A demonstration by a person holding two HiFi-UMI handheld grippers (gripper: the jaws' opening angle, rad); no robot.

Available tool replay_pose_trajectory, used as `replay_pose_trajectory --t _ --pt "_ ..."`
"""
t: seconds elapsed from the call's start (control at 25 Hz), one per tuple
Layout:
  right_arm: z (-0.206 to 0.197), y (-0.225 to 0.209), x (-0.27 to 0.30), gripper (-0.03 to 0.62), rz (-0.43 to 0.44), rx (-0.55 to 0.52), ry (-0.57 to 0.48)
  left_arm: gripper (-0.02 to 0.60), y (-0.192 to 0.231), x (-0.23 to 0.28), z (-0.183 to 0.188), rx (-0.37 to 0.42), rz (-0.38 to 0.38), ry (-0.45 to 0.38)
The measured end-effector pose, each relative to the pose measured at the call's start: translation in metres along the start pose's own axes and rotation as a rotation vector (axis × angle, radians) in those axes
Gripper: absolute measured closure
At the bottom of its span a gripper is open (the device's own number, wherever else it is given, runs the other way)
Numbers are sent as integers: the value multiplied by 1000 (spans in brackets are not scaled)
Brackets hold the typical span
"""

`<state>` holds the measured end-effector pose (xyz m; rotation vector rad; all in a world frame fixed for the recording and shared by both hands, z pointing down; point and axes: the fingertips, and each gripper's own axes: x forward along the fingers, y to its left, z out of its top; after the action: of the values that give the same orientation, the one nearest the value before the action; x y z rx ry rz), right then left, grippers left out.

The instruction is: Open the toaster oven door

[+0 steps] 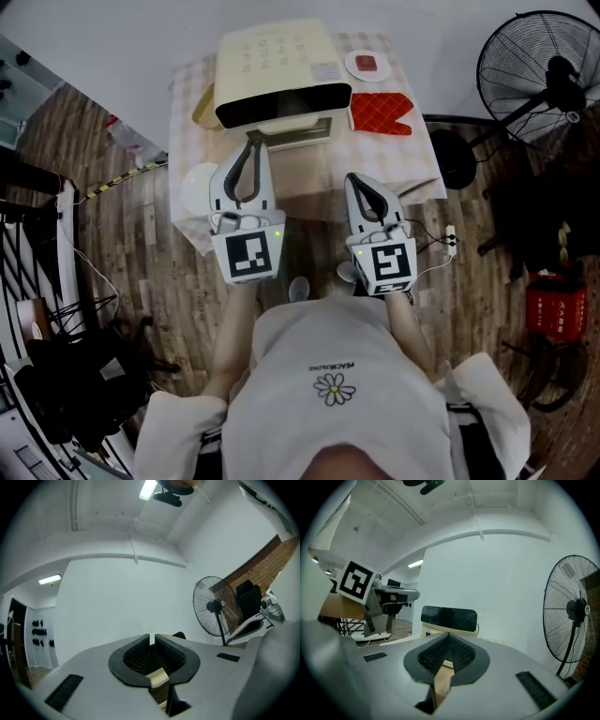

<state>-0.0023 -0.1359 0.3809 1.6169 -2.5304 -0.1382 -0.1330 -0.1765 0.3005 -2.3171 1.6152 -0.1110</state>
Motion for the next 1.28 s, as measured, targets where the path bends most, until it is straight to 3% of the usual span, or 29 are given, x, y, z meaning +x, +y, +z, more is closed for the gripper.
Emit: replay_pose_trajectory --t 0.24,0.4,0.56,0.64,0.76,0.92,1.12,1.28 --pt "3 -3 -2 583 13 -10 -7 455 14 39 26 169 -76 -15" --pt "-3 -13 -4 585 -6 42 13 398 9 62 23 272 -191 50" --pt "-11 -19 -6 585 -15 13 28 341 2 79 8 371 -292 153" --pt "-17 -20 -7 585 -19 21 49 335 -3 87 0 433 -340 205" --pt "-22 -24 -7 585 -26 58 67 330 -10 101 -19 585 -422 300" --pt "-25 -25 -8 585 -39 36 76 331 -17 114 -40 753 -509 380" --pt "-29 -29 -11 585 -50 42 81 341 -20 121 -67 843 -610 522" --pt "-33 -35 -12 585 -59 52 89 362 -20 124 -71 861 -631 546"
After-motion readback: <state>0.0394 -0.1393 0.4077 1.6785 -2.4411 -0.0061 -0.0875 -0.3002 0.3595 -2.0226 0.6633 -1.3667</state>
